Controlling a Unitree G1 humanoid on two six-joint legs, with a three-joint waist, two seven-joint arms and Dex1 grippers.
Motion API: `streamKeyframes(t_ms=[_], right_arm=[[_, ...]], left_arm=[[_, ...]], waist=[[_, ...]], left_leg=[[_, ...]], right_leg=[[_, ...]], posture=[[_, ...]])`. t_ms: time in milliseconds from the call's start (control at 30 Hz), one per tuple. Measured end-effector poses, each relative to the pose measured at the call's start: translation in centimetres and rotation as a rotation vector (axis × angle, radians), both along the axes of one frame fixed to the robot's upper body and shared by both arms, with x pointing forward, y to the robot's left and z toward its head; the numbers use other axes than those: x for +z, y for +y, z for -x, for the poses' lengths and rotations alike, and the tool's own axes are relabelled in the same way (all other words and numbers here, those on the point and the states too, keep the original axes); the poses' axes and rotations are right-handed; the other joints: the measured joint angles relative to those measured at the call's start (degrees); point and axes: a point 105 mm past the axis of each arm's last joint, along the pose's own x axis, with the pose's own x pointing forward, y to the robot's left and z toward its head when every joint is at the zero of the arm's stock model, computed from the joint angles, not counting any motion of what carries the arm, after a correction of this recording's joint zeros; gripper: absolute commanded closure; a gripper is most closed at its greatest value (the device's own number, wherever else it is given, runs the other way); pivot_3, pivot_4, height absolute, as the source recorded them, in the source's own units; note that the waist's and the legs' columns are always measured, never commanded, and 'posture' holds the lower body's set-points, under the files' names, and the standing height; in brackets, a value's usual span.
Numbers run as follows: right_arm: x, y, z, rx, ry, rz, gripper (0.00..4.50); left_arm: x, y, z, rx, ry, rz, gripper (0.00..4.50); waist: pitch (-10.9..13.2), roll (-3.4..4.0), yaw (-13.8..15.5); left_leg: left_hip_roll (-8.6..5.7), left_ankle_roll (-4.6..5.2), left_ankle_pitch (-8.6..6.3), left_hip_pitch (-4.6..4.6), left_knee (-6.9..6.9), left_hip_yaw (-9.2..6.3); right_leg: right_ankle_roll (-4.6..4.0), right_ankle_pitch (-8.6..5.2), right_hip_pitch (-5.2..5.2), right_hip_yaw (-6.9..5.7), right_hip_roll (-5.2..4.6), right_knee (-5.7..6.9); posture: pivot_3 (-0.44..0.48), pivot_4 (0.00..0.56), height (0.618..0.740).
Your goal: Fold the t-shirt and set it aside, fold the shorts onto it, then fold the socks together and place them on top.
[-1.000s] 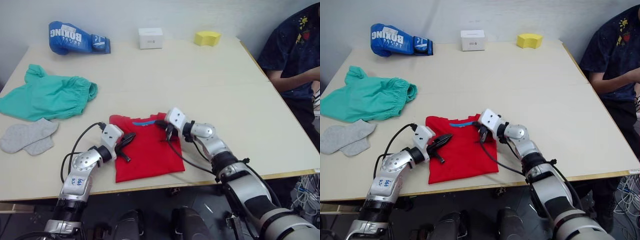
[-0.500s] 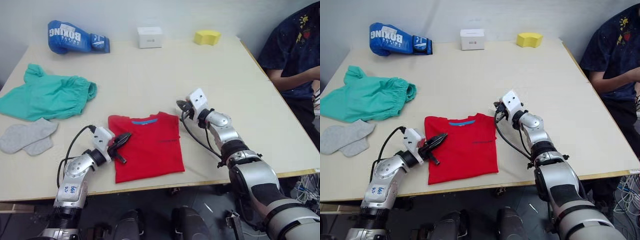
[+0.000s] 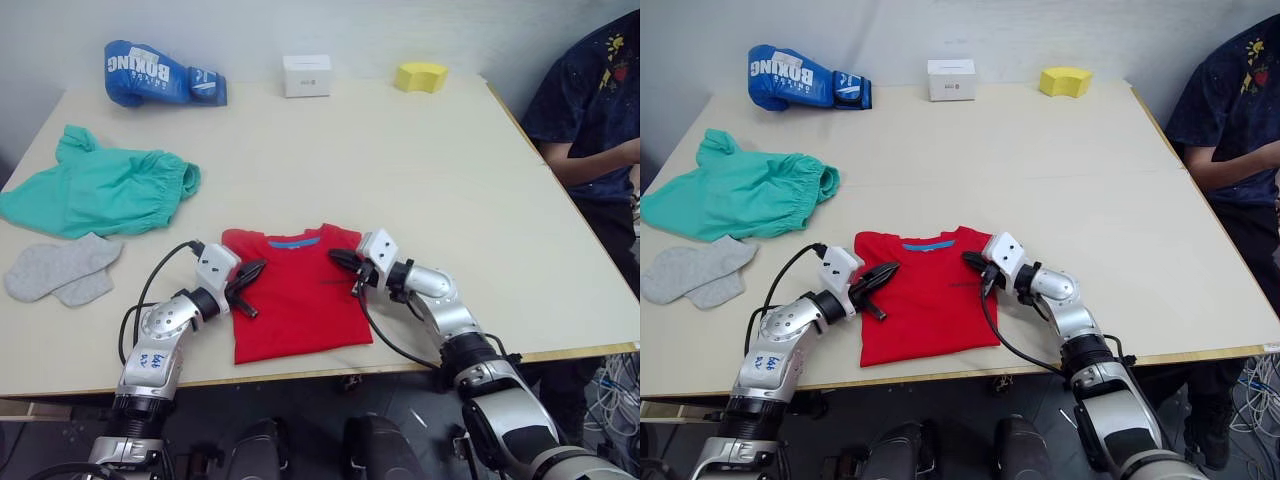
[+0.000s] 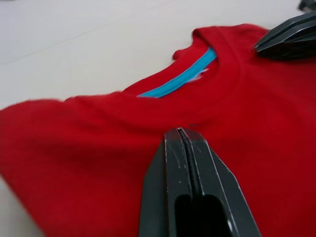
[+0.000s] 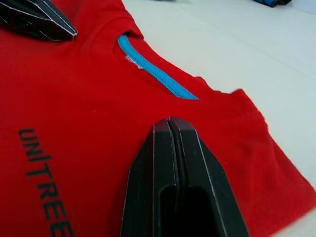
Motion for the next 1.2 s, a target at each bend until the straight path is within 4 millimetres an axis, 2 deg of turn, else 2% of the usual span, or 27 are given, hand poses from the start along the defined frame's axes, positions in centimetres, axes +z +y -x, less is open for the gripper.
streamKeyframes(t_ms=[67,167,233,367,400,433,467,567,633,900,1200], right_arm=[[0.1,-1.4,-0.5,-0.055,0.017,-0.033,4.49],[0.6,-5.3,-1.4,-0.158,0.081,-0.100,4.49],[1.4,-7.4,-1.1,-0.167,0.143,-0.171,4.15],[1.9,-8.5,1.7,-0.029,0.434,-0.224,2.83],[1.8,-8.9,2.3,-0.025,0.526,-0.225,2.54],[1.8,-9.4,3.4,-0.018,0.689,-0.213,2.15],[1.8,-9.5,3.8,-0.016,0.729,-0.211,1.83],[1.3,-9.0,6.4,0.020,0.989,-0.142,0.82],[1.8,-8.2,6.9,0.034,1.067,-0.136,0.14],[1.9,-3.5,7.8,0.096,1.237,-0.082,0.14],[1.8,-0.7,7.1,0.089,1.269,-0.145,0.14]], left_arm=[[0.0,0.0,0.0,-0.001,0.001,-0.002,4.49],[-0.2,-0.1,0.5,-0.030,0.001,0.003,4.49],[0.4,-0.5,0.9,-0.073,-0.022,0.025,4.50],[3.2,-2.1,2.0,-0.215,-0.137,0.052,4.50],[3.5,-2.2,2.3,-0.244,-0.144,0.045,4.50],[3.7,-2.4,2.8,-0.284,-0.143,0.034,4.50],[3.6,-2.4,2.9,-0.292,-0.140,0.031,4.50],[2.6,-2.4,3.6,-0.328,-0.089,0.031,4.50],[2.1,-2.5,3.8,-0.336,-0.070,0.034,4.50],[1.7,-3.1,4.0,-0.354,-0.059,0.033,4.50],[0.5,-2.8,4.6,-0.337,-0.023,0.033,4.50]], waist=[[0.00,0.00,0.16],[0.00,-0.01,0.74],[0.02,-0.02,0.99],[0.03,0.02,1.05],[0.04,0.02,0.98],[0.06,0.05,0.90],[0.06,0.05,0.90],[0.06,0.06,0.90],[0.06,0.06,0.91],[0.03,0.02,0.96],[-0.04,-0.10,0.00]], left_leg=[[-0.01,0.00,0.00,0.01,0.01,0.00],[-0.03,0.02,-0.01,0.00,0.02,0.01],[0.01,0.03,-0.02,-0.02,-0.01,0.00],[0.03,0.30,-0.19,-0.02,-0.05,-0.02],[0.04,0.37,-0.22,-0.01,-0.03,-0.01],[0.06,0.38,-0.23,-0.02,-0.03,-0.02],[0.06,0.39,-0.24,0.00,-0.04,-0.02],[0.10,0.39,-0.28,0.00,-0.04,-0.04],[0.11,0.38,-0.29,-0.01,-0.03,-0.02],[0.13,0.36,-0.34,-0.04,-0.05,-0.02],[0.19,0.35,-0.34,0.00,-0.05,0.01]], right_leg=[[0.00,0.00,0.02,0.00,-0.01,0.00],[0.00,0.00,0.00,0.01,-0.02,-0.02],[0.00,0.00,-0.01,0.00,-0.01,-0.06],[-0.01,0.00,-0.03,0.01,-0.01,-0.07],[-0.01,0.00,-0.03,0.01,-0.01,-0.06],[-0.03,-0.01,-0.05,0.00,-0.02,-0.06],[-0.03,-0.01,-0.04,0.00,-0.02,-0.07],[-0.09,-0.04,-0.05,-0.05,-0.02,-0.09],[-0.09,-0.04,-0.06,-0.07,-0.02,-0.10],[-0.09,-0.04,-0.06,-0.12,0.00,-0.17],[-0.09,-0.04,-0.03,-0.15,0.03,-0.14]], posture=[[0.000,0.150,0.740],[0.000,0.150,0.740],[0.000,0.150,0.740],[0.000,0.150,0.740],[0.000,0.150,0.740],[0.000,0.150,0.740],[0.000,0.150,0.740],[0.000,0.150,0.740],[0.000,0.150,0.740],[0.000,0.150,0.740],[0.000,0.150,0.740]])
